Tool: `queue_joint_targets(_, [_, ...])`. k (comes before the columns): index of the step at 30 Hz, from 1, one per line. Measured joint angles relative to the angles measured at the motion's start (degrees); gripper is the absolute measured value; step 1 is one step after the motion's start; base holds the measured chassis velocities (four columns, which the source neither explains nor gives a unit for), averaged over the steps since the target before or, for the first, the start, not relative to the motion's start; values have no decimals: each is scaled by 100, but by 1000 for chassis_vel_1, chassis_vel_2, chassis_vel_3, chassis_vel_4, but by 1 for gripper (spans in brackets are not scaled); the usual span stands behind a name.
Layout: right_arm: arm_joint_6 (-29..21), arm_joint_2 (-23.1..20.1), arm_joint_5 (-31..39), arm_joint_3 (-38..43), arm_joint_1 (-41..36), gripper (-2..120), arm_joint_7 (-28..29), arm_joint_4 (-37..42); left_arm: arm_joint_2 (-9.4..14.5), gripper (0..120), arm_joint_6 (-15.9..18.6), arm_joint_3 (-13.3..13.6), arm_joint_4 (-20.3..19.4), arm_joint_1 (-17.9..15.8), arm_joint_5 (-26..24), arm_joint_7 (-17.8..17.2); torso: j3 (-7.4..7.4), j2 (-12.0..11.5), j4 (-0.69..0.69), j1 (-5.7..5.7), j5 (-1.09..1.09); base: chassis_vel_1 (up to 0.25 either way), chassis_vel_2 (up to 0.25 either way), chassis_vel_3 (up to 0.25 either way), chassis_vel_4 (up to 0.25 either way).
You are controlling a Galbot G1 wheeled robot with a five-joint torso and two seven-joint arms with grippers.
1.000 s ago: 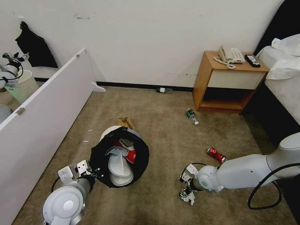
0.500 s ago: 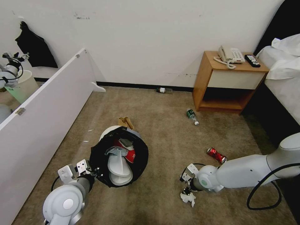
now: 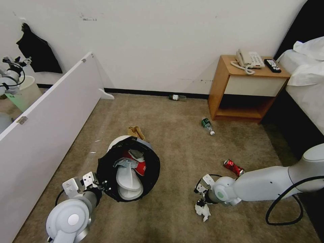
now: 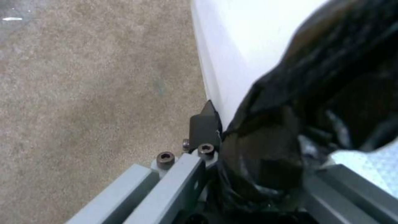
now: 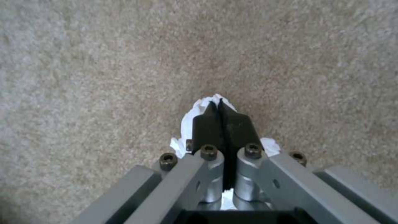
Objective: Pick up the trash bin and place the garbage on the floor into it.
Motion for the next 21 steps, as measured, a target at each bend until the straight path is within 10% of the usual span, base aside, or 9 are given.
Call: queue_joint_targets(21, [5, 688, 189, 25, 1097, 0, 605, 1397, 149, 0, 0, 74, 208, -51, 90, 171, 0, 0, 0, 0, 0, 0, 0, 0, 0])
